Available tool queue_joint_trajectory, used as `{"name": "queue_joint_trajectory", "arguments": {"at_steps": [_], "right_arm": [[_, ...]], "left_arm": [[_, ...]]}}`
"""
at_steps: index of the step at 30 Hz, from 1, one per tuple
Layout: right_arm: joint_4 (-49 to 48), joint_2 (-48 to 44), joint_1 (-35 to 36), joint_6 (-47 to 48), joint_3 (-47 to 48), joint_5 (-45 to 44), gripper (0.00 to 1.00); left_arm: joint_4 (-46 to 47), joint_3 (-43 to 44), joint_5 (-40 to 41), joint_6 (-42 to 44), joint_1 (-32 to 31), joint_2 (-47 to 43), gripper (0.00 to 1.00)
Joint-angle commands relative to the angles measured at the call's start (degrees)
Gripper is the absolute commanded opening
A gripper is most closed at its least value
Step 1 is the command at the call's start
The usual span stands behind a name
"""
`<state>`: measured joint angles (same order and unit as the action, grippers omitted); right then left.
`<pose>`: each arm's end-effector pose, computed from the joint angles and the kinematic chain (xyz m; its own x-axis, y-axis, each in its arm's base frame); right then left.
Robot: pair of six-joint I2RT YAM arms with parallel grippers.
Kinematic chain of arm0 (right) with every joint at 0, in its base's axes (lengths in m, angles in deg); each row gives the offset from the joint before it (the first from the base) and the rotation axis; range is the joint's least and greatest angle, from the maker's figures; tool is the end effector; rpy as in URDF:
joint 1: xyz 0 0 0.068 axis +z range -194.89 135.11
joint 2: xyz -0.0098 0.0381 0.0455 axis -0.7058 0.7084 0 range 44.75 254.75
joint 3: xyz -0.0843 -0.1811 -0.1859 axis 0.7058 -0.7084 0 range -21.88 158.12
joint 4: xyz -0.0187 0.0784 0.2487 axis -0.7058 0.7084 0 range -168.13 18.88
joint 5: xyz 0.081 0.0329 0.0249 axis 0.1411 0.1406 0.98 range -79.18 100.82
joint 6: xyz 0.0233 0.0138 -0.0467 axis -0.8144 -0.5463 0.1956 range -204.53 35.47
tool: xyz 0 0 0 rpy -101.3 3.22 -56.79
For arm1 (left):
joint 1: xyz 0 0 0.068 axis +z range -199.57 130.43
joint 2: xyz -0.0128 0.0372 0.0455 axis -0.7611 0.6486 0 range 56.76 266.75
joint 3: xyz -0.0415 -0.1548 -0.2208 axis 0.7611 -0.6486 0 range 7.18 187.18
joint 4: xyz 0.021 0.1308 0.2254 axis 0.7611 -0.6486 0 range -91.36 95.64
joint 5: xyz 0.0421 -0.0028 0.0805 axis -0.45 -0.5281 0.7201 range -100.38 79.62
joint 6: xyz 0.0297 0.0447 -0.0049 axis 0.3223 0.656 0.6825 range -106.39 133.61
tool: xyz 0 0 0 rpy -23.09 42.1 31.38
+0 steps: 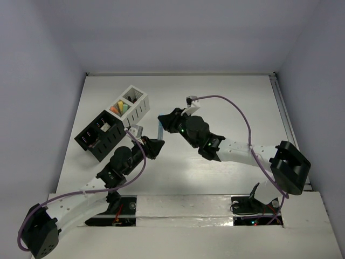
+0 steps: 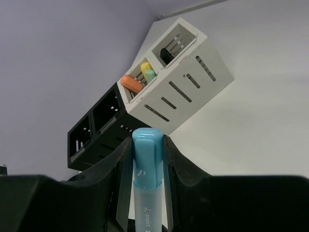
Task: Sort the stationery into containers
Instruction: Close the pen cap on the pen.
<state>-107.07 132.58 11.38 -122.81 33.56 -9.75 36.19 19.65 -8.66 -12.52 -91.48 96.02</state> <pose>0.2082 0.2893 0.2903 -0.3879 0.4636 -0.7966 -0.4378 0.6679 0.6018 0.1277 -0.1132 0.2309 -0.2405 -0.3757 -0.8950 0.6010 0.6664 -0.4413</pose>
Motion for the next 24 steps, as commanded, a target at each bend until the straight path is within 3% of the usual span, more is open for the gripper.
{"name": "queue_joint_trajectory", "arguments": {"at_steps": [1,11,17,24], "right_arm": [[-1.02,0.32,1.12,1.11,-0.77,-0.87,0.00],[-1.72,1.82,2.88,-2.05,-1.12,3.08,0.00],[-6.03,1.73,3.41,-7.68,-6.74,4.76,0.00],[-2.00,1.82,3.41,-6.20,-7.01,6.51,0.00]], "left_arm": [[5.66,3.18,1.18,-0.32,0.16,-0.68,0.00],[6.37,3.79,2.94,0.03,0.16,-0.06,0.00],[6.72,5.98,6.90,0.81,0.16,-2.00,0.00],[6.19,9.41,5.93,2.75,0.16,-0.86,0.00]]}}
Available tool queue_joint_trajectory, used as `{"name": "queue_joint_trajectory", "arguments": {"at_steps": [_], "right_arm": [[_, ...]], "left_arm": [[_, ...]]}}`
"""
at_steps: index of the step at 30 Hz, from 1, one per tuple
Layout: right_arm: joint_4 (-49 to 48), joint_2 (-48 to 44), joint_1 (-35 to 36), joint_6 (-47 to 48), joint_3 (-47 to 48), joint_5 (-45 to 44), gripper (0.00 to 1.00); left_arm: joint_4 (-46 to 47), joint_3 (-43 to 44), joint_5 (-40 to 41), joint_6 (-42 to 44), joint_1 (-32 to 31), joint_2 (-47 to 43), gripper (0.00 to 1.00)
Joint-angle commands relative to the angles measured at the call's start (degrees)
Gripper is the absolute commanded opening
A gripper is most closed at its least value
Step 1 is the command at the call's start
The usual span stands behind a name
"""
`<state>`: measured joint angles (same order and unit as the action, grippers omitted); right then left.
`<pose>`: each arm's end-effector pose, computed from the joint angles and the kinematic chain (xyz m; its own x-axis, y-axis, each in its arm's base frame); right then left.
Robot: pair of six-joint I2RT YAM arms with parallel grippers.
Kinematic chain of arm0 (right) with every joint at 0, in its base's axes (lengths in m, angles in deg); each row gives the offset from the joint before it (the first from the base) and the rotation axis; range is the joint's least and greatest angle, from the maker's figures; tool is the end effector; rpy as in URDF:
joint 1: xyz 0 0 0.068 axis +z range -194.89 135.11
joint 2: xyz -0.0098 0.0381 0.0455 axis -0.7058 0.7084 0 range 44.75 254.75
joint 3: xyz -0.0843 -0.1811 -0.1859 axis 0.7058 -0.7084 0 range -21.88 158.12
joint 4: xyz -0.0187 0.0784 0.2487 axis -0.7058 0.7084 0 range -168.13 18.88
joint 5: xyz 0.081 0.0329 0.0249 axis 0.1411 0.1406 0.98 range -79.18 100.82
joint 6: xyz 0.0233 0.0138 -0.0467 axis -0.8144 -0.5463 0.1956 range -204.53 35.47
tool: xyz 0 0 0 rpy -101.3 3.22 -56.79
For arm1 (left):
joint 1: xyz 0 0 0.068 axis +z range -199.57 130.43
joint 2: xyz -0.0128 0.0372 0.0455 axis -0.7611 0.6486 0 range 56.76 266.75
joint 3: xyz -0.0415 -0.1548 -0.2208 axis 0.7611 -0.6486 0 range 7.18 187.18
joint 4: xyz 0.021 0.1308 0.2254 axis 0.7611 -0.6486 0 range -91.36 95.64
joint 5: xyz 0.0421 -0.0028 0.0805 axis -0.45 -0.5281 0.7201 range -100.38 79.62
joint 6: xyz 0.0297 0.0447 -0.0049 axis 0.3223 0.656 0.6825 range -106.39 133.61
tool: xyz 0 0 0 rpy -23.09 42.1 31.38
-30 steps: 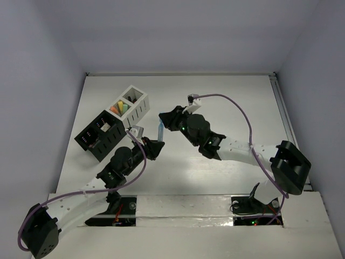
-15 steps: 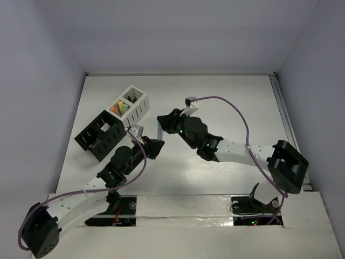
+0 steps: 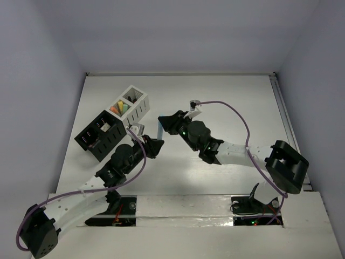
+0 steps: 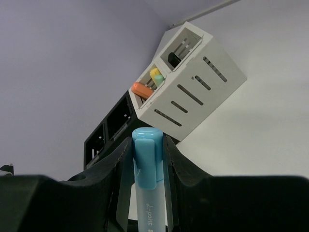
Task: Sort the stationery into containers
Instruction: Close the pen cap on the pen.
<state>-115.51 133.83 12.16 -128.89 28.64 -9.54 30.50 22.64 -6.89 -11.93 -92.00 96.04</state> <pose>0.2019 0.2888 0.2695 -0.4257 0.5484 -0.7198 -0.4195 0.5852 0.6939 0.1295 -0.1154 0.2386 -0.2590 -0.3464 -0.9016 0.5729 0.6964 -0.4321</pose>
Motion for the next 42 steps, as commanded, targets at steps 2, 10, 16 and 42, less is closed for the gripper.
{"name": "queue_joint_trajectory", "arguments": {"at_steps": [2,10,16,42], "right_arm": [[7.06,0.40,3.14,0.24,-2.62,7.08,0.00],[8.56,0.48,5.26,0.85,-4.73,8.93,0.00],[7.59,1.01,8.24,-0.11,-8.94,8.67,0.00],[6.62,-1.46,3.24,0.67,-2.99,3.23,0.00]], "left_arm": [[11.70,6.60,4.25,2.25,0.69,-0.97,0.00],[11.18,11.59,5.04,4.79,0.69,0.70,0.00],[11.78,19.33,5.22,7.26,0.69,3.86,0.00],[6.96,15.66,-2.08,0.23,0.69,2.47,0.00]]}}
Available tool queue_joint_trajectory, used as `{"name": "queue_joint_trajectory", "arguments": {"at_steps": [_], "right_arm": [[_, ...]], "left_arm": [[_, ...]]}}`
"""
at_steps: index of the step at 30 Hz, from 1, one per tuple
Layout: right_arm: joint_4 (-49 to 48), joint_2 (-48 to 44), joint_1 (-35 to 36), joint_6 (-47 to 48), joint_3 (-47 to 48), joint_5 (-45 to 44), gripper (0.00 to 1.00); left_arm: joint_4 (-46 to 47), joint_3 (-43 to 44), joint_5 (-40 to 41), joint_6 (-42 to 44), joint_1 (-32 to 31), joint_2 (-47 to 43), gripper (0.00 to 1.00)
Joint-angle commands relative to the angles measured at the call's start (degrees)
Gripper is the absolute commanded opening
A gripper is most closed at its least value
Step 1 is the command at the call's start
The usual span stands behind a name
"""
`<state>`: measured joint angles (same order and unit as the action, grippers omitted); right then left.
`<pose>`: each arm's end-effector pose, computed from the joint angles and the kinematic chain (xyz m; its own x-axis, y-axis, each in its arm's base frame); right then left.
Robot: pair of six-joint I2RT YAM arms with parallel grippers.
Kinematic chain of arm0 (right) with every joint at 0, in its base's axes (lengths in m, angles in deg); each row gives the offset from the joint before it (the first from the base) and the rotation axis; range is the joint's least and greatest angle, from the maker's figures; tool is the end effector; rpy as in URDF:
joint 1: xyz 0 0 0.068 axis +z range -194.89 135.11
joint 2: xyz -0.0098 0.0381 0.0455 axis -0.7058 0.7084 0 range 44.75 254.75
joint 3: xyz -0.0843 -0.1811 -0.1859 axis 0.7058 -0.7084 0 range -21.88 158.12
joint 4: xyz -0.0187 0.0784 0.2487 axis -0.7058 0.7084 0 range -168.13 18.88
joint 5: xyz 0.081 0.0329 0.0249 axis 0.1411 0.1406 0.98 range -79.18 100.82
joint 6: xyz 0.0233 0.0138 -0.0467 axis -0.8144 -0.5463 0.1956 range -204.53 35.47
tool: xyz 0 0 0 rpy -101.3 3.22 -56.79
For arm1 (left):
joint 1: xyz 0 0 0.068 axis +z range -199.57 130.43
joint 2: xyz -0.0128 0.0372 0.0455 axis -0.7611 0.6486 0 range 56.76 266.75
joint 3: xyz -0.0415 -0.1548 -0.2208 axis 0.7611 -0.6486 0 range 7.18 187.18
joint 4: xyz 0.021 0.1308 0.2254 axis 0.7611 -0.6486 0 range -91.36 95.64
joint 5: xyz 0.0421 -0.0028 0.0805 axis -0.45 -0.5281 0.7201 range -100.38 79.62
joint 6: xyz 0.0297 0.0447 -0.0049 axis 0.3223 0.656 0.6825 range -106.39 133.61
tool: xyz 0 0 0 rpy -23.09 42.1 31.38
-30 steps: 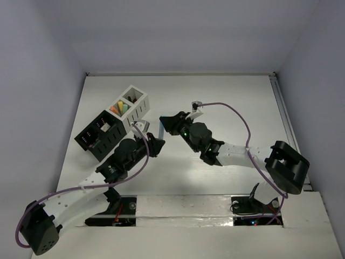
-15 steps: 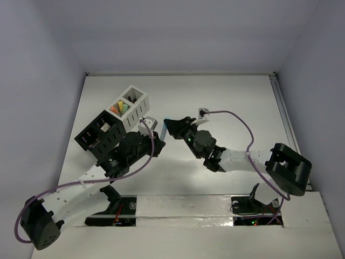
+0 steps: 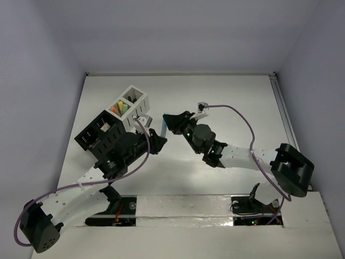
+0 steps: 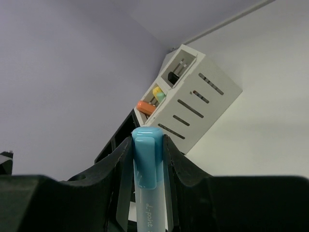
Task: Sort the stationery into containers
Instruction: Close the pen cap on the pen, then place the pen in the storage box.
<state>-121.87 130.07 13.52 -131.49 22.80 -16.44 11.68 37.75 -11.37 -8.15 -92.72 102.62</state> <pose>0.1862 0.2717 0.2683 -0.3589 0.6566 -0.6633 -0.3741 0.5499 0.7468 0.1429 -0.1348 0.2786 -0.3671 -0.1640 -0.9156 0.6032 0.7073 -0.3686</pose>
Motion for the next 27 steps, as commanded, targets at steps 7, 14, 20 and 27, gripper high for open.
{"name": "queue_joint_trajectory", "arguments": {"at_steps": [7,14,20,27], "right_arm": [[12.55,7.84,-5.14,4.24,16.47,8.29,0.00],[12.37,17.40,-9.72,5.12,30.09,9.86,0.00],[10.70,26.46,-9.72,8.11,41.17,16.01,0.00],[11.14,39.91,-9.72,10.83,58.21,22.34,0.00]], "left_arm": [[18.14,-4.37,2.49,-4.26,1.41,-12.19,0.31],[3.39,-4.38,3.37,-7.06,1.41,-20.72,0.75],[-6.38,0.98,8.11,-7.42,1.41,-29.95,0.87],[-14.74,10.11,13.64,-2.24,1.41,-34.00,0.99]]}}
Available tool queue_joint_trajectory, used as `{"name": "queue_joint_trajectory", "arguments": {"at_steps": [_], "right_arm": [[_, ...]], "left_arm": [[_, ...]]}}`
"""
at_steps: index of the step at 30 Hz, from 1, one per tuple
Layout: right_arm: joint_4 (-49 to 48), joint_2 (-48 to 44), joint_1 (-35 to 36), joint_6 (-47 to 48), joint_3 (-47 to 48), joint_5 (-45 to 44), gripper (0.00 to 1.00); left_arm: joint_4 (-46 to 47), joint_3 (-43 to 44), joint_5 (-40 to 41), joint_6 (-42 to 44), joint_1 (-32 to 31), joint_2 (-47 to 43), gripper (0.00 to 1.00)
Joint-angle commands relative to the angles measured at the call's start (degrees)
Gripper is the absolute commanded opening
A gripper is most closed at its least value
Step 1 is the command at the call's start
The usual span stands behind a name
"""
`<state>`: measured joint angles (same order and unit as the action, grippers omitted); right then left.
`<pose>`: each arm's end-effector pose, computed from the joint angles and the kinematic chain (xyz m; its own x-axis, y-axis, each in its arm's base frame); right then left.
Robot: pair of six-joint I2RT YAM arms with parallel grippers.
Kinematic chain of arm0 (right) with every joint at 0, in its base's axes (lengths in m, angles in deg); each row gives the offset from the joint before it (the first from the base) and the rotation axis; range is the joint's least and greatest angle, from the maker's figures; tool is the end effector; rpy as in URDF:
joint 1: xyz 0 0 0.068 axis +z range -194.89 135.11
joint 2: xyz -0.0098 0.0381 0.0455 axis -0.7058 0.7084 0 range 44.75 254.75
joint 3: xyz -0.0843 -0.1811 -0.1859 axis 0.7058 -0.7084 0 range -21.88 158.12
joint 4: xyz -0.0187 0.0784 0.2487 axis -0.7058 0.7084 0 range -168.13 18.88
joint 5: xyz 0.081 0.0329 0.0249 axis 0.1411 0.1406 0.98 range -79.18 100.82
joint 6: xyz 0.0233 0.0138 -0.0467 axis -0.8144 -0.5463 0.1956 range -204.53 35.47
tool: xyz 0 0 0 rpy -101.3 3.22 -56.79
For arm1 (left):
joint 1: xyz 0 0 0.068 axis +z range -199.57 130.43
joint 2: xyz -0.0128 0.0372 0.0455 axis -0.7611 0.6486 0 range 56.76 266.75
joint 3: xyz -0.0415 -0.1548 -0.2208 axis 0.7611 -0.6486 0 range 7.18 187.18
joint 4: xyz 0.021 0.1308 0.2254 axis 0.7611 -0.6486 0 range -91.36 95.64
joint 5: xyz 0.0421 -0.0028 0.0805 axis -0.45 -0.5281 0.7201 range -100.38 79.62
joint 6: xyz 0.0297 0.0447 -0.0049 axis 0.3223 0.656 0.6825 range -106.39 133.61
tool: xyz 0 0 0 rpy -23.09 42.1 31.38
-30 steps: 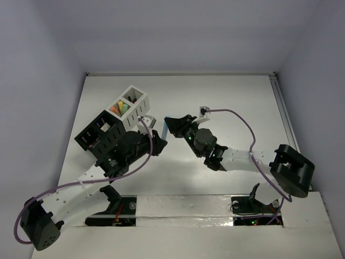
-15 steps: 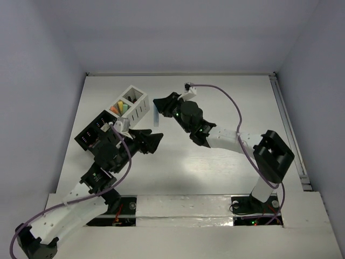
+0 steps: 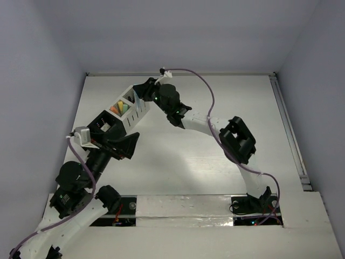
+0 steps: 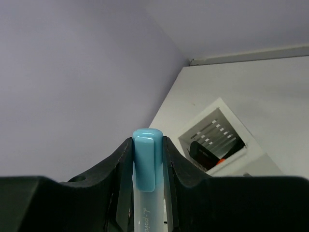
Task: Sort the stationery into containers
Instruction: Place the pen in the storage box.
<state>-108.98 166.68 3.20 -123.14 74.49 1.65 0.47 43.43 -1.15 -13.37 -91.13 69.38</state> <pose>0.3484 0.3797 0.2961 -0.3441 0.5389 -0.7689 -0.5298 0.5646 0.6329 0.0534 -0.0397 0.3589 -0.0344 -0.5681 -0.8222 0.5897 0.6527 -0.4757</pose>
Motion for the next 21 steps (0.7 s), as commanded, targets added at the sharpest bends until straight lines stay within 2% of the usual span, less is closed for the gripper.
{"name": "queue_joint_trajectory", "arguments": {"at_steps": [1,5,11,21], "right_arm": [[-0.97,4.97,0.60,3.18,10.98,5.12,0.00],[-0.17,13.66,1.64,6.78,21.38,7.05,0.00],[0.79,21.24,3.50,11.54,32.71,8.03,0.00],[2.29,30.56,4.64,13.38,42.66,7.76,0.00]], "left_arm": [[-4.49,5.05,4.90,4.12,-0.19,-0.84,0.99],[-6.70,4.71,8.87,5.62,-0.19,-2.51,0.99],[-6.61,4.44,9.40,6.77,-0.19,-3.57,0.99],[-6.70,4.53,8.87,6.94,0.33,-2.16,0.99]]}}
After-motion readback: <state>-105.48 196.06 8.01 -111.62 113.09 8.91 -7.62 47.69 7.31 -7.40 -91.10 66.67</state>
